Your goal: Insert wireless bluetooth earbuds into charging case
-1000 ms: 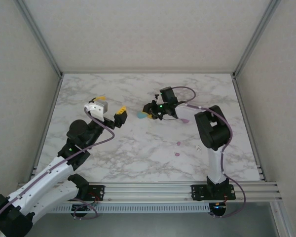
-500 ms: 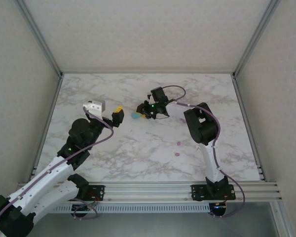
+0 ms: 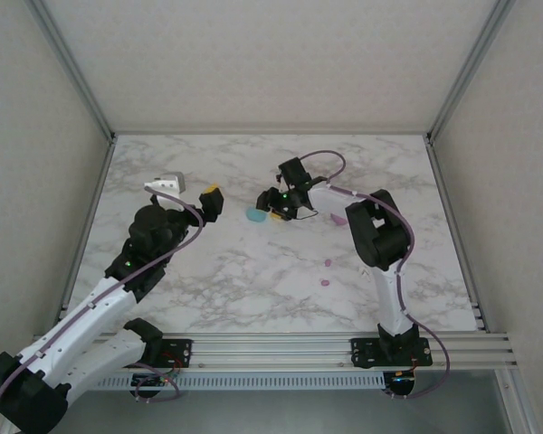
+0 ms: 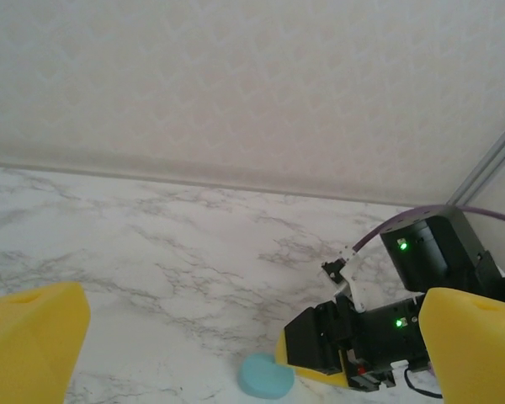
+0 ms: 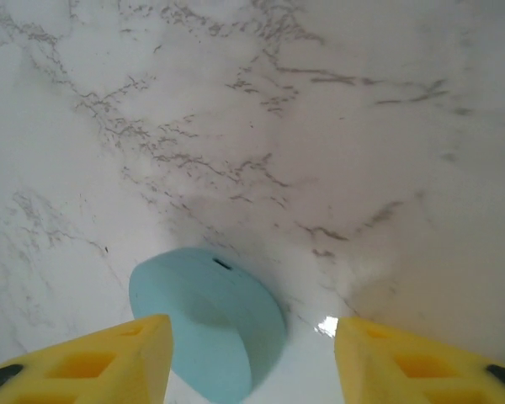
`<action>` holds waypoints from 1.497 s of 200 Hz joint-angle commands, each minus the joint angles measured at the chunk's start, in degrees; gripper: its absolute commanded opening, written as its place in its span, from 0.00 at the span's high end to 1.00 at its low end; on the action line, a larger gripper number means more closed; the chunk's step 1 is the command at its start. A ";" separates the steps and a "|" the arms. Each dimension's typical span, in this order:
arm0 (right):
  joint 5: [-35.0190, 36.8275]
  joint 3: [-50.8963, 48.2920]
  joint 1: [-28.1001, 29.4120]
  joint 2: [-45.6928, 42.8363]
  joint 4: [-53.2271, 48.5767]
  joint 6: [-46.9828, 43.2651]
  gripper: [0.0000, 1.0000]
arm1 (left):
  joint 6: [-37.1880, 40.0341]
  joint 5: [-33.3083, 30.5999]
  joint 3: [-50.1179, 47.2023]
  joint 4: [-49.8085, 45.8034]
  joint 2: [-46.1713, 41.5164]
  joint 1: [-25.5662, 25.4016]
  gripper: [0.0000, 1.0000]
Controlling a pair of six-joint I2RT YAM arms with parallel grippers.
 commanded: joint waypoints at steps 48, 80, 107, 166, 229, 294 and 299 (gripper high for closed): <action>12.96 -2.89 -4.80 -13.42 -11.41 -11.92 0.42 | -2.91 4.65 3.62 -2.38 2.78 0.97 0.00; 15.75 -8.15 -10.92 -18.65 -13.14 -15.13 0.42 | -3.04 6.30 4.15 -2.29 4.11 1.14 0.00; 13.50 -13.35 -17.01 -21.50 -11.80 -19.46 0.42 | -3.62 7.60 4.99 -3.06 5.48 1.15 0.00; 14.75 -13.03 -20.33 -17.71 -14.82 -34.67 0.39 | -6.68 12.51 9.41 -6.41 10.55 1.23 0.00; 14.40 -10.40 -20.33 -13.17 -17.47 -44.15 0.35 | -6.21 13.40 9.53 -6.07 10.86 1.15 0.00; 11.87 -8.59 -19.86 -10.65 -21.05 -46.11 0.41 | -5.79 13.28 8.62 -5.98 9.94 1.14 0.00; 11.25 -8.42 -19.81 -10.66 -21.29 -45.97 0.42 | -5.81 13.21 8.69 -6.06 9.85 1.21 0.00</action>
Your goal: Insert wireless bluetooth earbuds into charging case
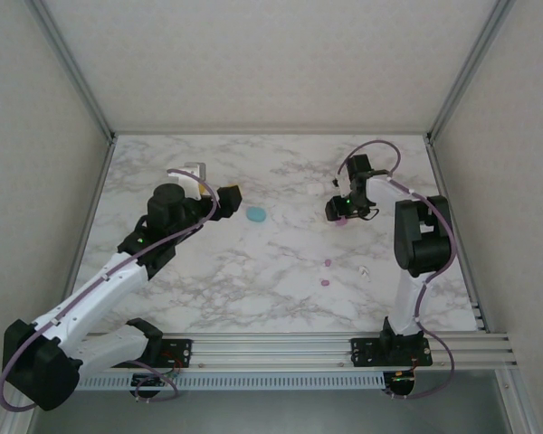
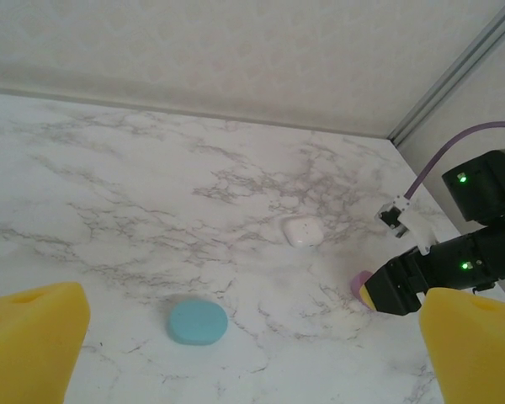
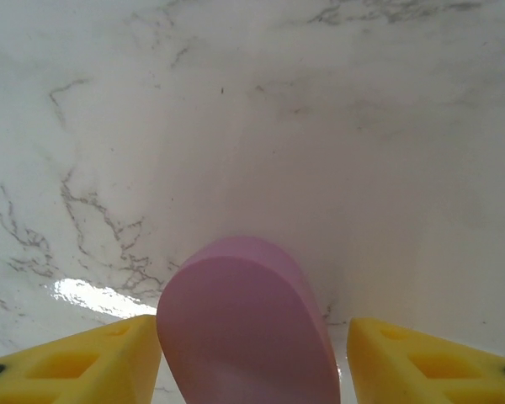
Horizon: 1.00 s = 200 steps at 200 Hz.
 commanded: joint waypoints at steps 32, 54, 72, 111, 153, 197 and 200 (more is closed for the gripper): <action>-4.67 2.82 0.67 -0.13 -4.88 0.86 0.42 | 0.16 0.52 0.56 -0.19 -1.47 0.47 0.00; -2.75 3.02 0.75 -0.60 -5.26 1.44 0.44 | 0.12 0.39 0.26 -0.06 -1.70 0.44 0.00; 0.44 4.06 0.71 0.15 -6.18 1.82 0.43 | 0.05 0.46 -0.13 0.20 -1.93 0.44 0.00; 0.63 4.75 0.80 1.26 -5.44 2.33 0.41 | -0.24 -0.17 -1.15 0.95 -2.32 0.46 0.00; 0.25 5.75 -0.25 0.26 -4.33 6.71 0.40 | 0.51 -0.82 -0.51 0.52 -2.32 0.47 0.00; -12.39 1.53 -5.79 -3.91 2.74 13.78 0.39 | 0.92 -1.35 -2.23 0.49 -4.39 0.45 0.00; -12.70 1.22 -5.84 -4.12 3.01 13.61 0.39 | 1.01 -1.51 -2.52 0.58 -4.63 0.49 0.00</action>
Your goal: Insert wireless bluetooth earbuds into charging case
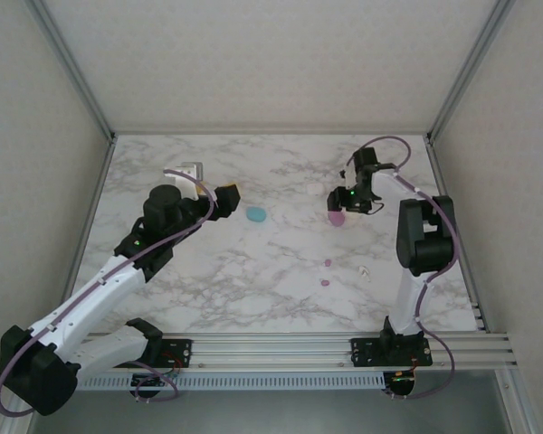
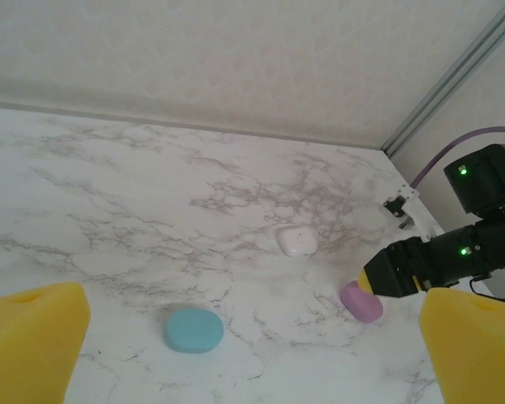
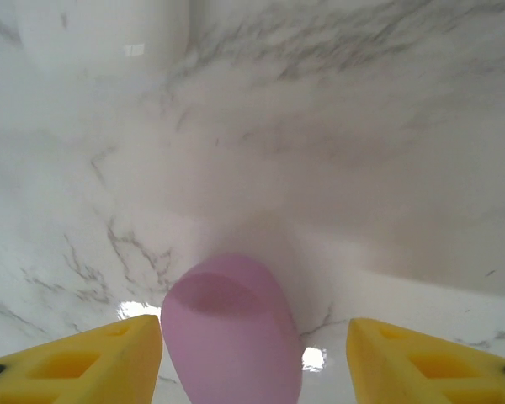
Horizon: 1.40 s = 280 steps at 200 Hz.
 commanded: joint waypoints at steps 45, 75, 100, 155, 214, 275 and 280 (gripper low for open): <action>-7.02 -8.11 -1.78 -5.99 8.98 -0.36 0.38 | 1.67 -3.11 -4.37 -0.47 -3.34 0.92 0.00; -2.75 -8.78 0.24 -5.03 7.92 -6.79 0.35 | 2.48 -1.71 -3.50 -0.66 -0.92 1.74 0.00; 2.33 -9.33 3.15 -4.25 7.40 -11.50 0.34 | 2.87 -0.97 -2.55 0.16 0.66 1.94 0.00; 7.56 -9.00 5.12 -2.31 6.22 -13.39 0.41 | 1.98 -0.33 -1.67 0.56 2.06 2.03 0.00; 7.68 -5.56 5.85 0.83 2.72 -13.59 0.42 | 1.50 -0.59 -1.95 -0.11 1.22 2.03 0.00; 6.31 -6.98 7.13 -2.37 3.42 -14.63 0.60 | 0.15 -0.88 0.13 -1.93 2.14 2.35 0.00; 5.13 -7.32 7.28 -4.12 3.71 -15.08 0.62 | -0.26 -0.49 0.74 -2.48 2.55 2.44 0.00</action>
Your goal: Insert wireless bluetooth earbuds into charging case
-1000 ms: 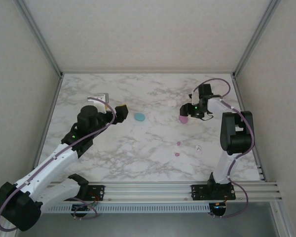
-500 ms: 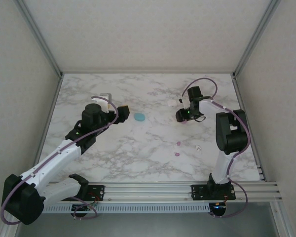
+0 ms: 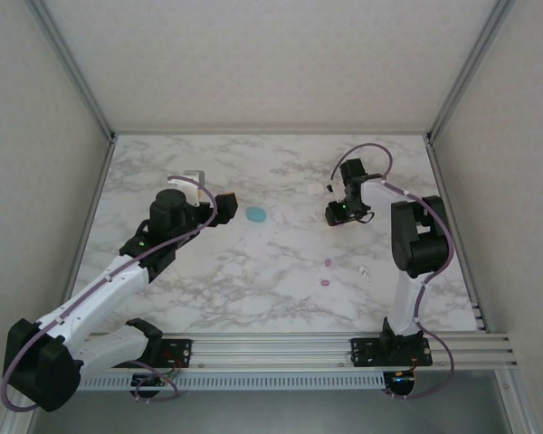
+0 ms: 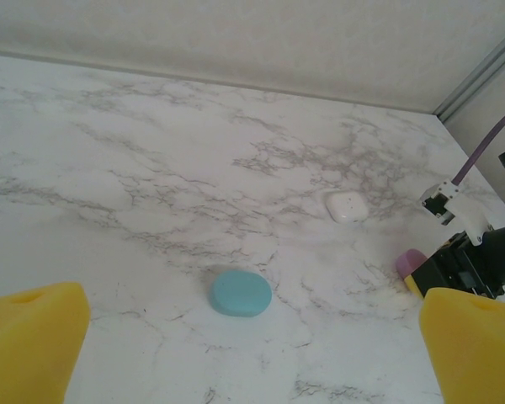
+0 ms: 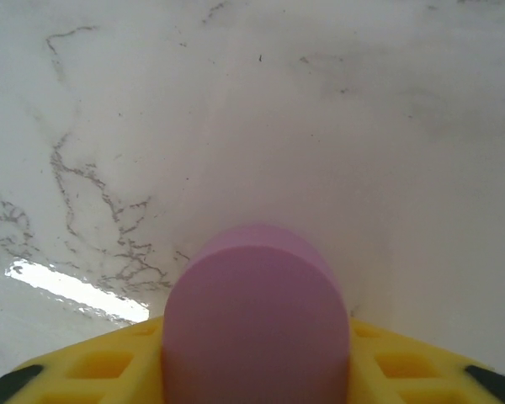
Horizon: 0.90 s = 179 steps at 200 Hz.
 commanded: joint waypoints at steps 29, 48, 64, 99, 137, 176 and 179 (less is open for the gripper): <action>-14.05 -5.30 3.85 -15.92 4.73 -5.37 0.65 | -5.05 7.47 8.46 -2.27 4.36 1.62 0.04; -21.43 -6.73 5.91 -23.57 6.85 -7.97 0.66 | -8.57 13.96 12.43 -1.42 6.79 1.70 0.07; -26.66 -7.49 7.47 -28.73 7.86 -10.78 0.67 | -11.53 19.79 16.28 -1.42 9.59 1.62 0.10; -33.07 -8.45 10.14 -35.04 9.83 -16.41 0.67 | -16.90 29.61 23.83 -2.06 16.06 0.85 0.17; -37.16 -6.04 11.04 -36.03 10.35 -17.94 0.67 | -16.02 33.00 29.37 -4.42 20.25 -4.10 0.18; -38.62 -4.65 11.05 -36.06 11.81 -18.76 0.66 | -13.89 32.56 33.35 -8.96 23.52 -7.55 0.24; -38.70 -4.57 11.07 -36.07 11.92 -18.84 0.66 | -13.80 32.40 33.47 -8.95 23.71 -7.75 0.24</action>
